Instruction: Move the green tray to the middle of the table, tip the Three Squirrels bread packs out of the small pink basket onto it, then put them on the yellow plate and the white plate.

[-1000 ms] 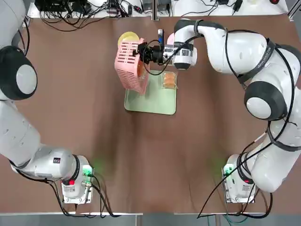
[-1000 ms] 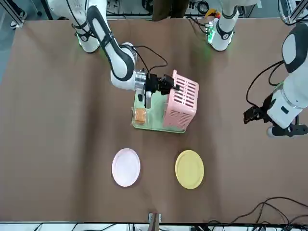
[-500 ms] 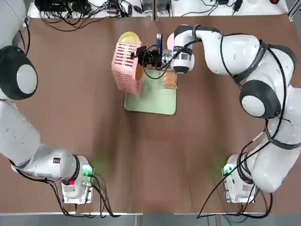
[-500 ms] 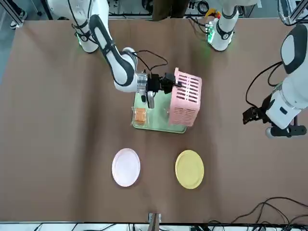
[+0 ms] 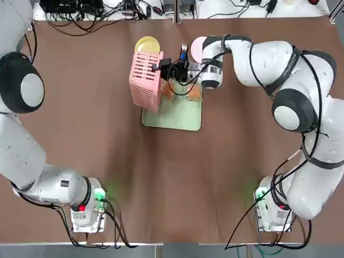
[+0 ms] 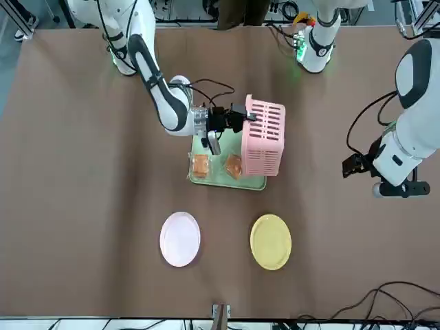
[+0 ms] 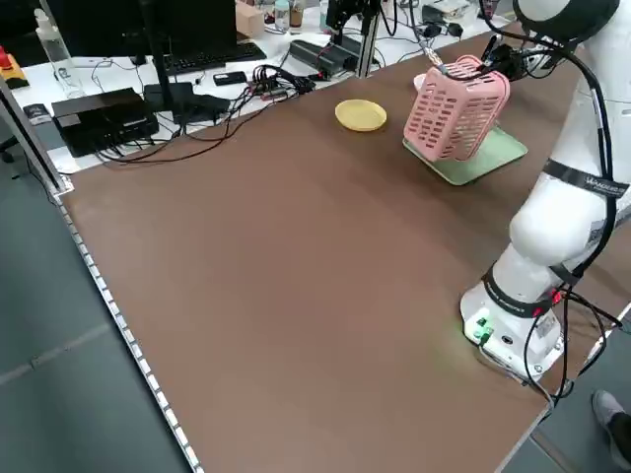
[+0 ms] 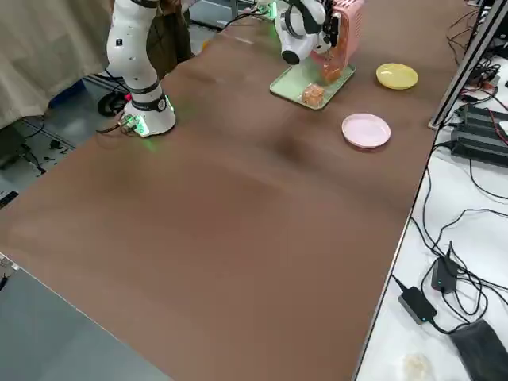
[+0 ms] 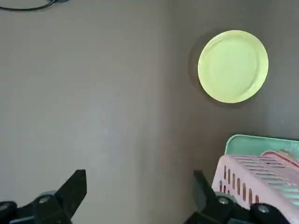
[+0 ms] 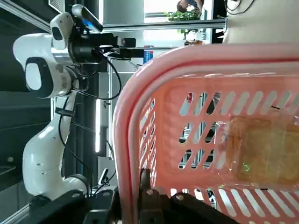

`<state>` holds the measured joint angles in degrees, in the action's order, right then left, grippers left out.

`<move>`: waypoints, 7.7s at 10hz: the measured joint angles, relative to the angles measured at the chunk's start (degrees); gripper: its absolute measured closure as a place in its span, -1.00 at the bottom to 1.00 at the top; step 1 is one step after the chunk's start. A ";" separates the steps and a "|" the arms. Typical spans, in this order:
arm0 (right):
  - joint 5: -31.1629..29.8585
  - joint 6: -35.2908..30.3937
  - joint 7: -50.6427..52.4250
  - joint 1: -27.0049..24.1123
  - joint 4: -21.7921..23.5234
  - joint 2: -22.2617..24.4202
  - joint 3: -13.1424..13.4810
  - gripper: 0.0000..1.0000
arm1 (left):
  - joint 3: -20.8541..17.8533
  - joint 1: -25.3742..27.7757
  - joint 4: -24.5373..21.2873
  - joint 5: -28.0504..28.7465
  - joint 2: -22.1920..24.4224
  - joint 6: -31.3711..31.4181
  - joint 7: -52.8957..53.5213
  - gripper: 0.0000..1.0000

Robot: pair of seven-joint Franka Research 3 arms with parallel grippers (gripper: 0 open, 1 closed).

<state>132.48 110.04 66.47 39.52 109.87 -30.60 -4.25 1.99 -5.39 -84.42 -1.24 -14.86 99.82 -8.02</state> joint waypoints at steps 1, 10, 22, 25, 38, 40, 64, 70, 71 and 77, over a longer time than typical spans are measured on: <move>0.21 -1.37 1.11 -0.18 0.76 -0.13 0.03 0.86 | 0.00 0.00 0.00 0.00 0.00 0.00 0.00 -1.00; 0.51 -16.84 8.48 -3.83 6.12 -1.74 0.16 0.86 | 0.00 0.00 0.01 0.00 -0.01 0.00 0.00 -1.00; -3.29 -24.34 12.97 -10.36 14.48 1.10 -2.22 0.86 | 0.03 -0.19 0.04 0.00 -0.18 0.00 0.00 -1.00; -3.23 -33.59 16.22 -10.50 14.45 -0.13 -2.31 0.86 | 0.03 -0.20 0.04 0.00 -0.19 0.00 0.00 -1.00; -1.36 -33.17 17.97 -10.65 -0.92 -11.36 -2.64 0.86 | 0.07 -0.87 0.06 0.03 -0.44 0.00 0.00 -1.00; -0.10 -30.89 16.99 -10.65 -2.85 -11.43 -2.91 0.86 | 0.07 -0.86 0.06 0.03 -0.45 0.00 0.00 -1.00; -15.95 13.78 -18.31 -23.78 6.64 22.23 -13.27 0.86 | 0.42 -17.20 -0.50 0.11 -11.57 10.25 -1.52 -1.00; -56.03 14.17 -38.06 -36.02 15.04 32.23 -10.13 0.86 | 0.40 -25.86 -0.25 0.11 -21.71 17.14 -10.32 -1.00; -65.54 14.01 -41.54 -35.81 15.32 33.07 -6.41 0.86 | 0.56 -25.72 -0.51 0.09 -21.34 17.02 -10.58 -1.00; -108.04 4.77 -62.49 -34.22 15.35 33.95 5.92 0.86 | 2.70 -25.40 -15.31 -2.55 -14.42 29.81 -13.11 -1.00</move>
<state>24.43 114.82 3.98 5.30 125.22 3.35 1.67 4.69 -30.79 -99.73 -3.79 -29.28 129.63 -21.13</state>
